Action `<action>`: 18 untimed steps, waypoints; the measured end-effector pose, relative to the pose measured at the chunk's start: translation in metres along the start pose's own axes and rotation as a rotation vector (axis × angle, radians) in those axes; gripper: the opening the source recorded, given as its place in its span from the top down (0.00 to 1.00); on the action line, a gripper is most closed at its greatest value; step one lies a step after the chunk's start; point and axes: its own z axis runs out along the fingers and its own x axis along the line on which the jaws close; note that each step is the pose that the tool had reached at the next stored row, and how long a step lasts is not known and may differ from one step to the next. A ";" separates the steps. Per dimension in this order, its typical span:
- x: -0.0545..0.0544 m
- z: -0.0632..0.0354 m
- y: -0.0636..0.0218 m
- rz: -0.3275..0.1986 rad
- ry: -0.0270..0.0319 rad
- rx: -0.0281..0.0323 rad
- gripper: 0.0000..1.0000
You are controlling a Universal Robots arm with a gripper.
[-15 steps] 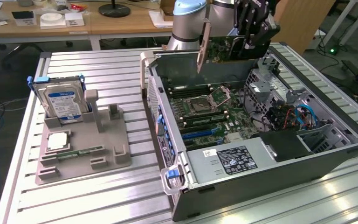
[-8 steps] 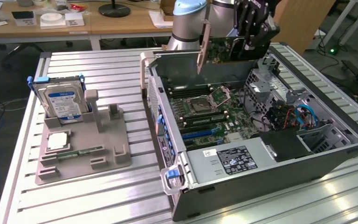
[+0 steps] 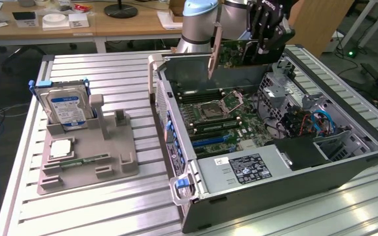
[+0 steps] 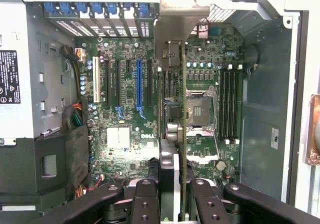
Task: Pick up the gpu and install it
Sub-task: 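Insert the gpu into the slot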
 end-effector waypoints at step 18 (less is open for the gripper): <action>0.000 0.0066 0.0001 0.000 -0.0002 0.0028 0.72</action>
